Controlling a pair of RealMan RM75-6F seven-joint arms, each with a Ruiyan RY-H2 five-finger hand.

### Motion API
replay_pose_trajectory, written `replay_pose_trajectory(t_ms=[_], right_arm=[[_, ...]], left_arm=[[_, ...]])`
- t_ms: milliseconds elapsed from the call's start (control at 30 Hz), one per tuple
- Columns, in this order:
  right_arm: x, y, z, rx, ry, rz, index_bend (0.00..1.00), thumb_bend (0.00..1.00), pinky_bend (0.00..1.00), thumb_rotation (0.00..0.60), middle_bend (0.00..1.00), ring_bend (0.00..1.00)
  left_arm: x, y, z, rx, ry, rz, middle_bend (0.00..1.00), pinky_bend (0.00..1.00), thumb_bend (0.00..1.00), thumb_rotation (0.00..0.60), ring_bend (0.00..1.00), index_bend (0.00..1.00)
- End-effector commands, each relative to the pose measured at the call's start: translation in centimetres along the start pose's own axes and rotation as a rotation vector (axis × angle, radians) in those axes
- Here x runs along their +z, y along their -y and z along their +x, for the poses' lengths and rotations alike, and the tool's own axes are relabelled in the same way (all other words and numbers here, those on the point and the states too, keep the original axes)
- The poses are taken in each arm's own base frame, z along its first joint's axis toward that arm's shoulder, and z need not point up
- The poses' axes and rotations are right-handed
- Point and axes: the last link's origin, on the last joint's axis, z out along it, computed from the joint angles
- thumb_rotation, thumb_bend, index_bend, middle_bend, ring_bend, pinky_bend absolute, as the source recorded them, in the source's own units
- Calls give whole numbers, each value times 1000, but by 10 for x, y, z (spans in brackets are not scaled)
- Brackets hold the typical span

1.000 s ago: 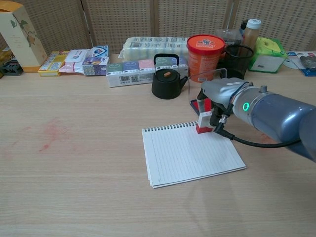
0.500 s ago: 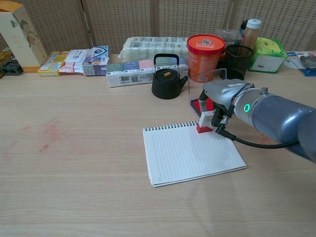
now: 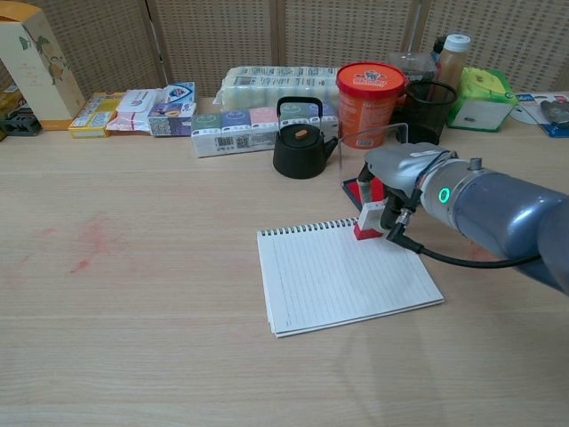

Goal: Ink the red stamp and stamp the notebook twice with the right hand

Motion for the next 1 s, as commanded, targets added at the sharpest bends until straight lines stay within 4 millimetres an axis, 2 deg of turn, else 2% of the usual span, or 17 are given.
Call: replay_pose_trajectory(t_ms=[33, 267, 433, 533, 733, 1000], right_arm=[[-6, 1, 11, -5, -19, -2, 718, 475, 1000, 600, 1000, 986], [-25, 11, 37, -31, -52, 9, 718, 475, 1000, 600, 1000, 986], [-46, 30, 62, -43, -85, 53, 718, 475, 1000, 600, 1000, 986], [-55, 39, 68, -49, -96, 76, 718, 476, 1000, 600, 1000, 986], [-57, 47, 67, -58, -113, 98, 718, 476, 1000, 600, 1000, 987], [-46, 52, 51, -81, -113, 100, 718, 475, 1000, 600, 1000, 986]], left_arm=[[-1, -1, 1, -2, -1, -4, 0, 9, 0, 600, 0, 0], [-4, 1, 4, -14, -11, -10, 0, 9, 0, 600, 0, 0], [-6, 0, 5, -17, -14, -17, 0, 9, 0, 600, 0, 0], [-7, 0, 5, -16, -14, -19, 0, 9, 0, 600, 0, 0], [-7, -1, 4, -13, -13, -18, 0, 9, 0, 600, 0, 0], [-6, 0, 4, -12, -13, -12, 0, 9, 0, 600, 0, 0]])
